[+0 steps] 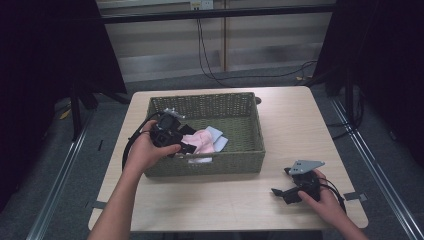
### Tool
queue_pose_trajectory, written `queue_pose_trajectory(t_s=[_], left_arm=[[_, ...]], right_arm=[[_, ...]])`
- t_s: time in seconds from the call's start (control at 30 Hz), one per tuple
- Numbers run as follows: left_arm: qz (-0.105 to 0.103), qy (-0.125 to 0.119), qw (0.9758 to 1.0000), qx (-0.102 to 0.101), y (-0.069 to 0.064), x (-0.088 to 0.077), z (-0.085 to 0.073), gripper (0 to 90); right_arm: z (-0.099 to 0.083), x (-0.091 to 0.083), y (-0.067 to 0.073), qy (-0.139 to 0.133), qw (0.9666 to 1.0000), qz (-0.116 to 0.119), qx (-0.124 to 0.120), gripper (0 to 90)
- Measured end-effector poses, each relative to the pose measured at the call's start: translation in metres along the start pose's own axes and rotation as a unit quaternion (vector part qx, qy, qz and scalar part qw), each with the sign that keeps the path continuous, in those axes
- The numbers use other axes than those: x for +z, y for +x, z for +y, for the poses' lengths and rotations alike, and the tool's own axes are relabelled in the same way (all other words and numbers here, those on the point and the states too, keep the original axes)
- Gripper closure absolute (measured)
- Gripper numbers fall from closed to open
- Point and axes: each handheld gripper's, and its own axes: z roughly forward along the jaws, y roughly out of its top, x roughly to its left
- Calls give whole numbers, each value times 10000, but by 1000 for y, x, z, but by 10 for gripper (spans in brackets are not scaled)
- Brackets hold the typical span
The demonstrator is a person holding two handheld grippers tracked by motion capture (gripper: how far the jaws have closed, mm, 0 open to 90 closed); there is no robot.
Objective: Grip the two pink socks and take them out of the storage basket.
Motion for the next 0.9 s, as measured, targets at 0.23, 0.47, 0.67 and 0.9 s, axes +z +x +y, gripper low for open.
queue_pose_trajectory(t_s=[0.23,0.47,0.67,0.9], left_arm=[[88,188,9996,-189,18,16,8,268],[177,414,9986,-294,31,32,14,288],[138,543,9979,-326,39,41,20,315],[35,794,9966,-240,40,52,28,348]], right_arm=[[0,0,0,-1,10000,-2,-2,88],[0,0,0,3,10000,2,5,88],[0,0,0,3,10000,4,5,88],[0,0,0,4,10000,4,8,88]])
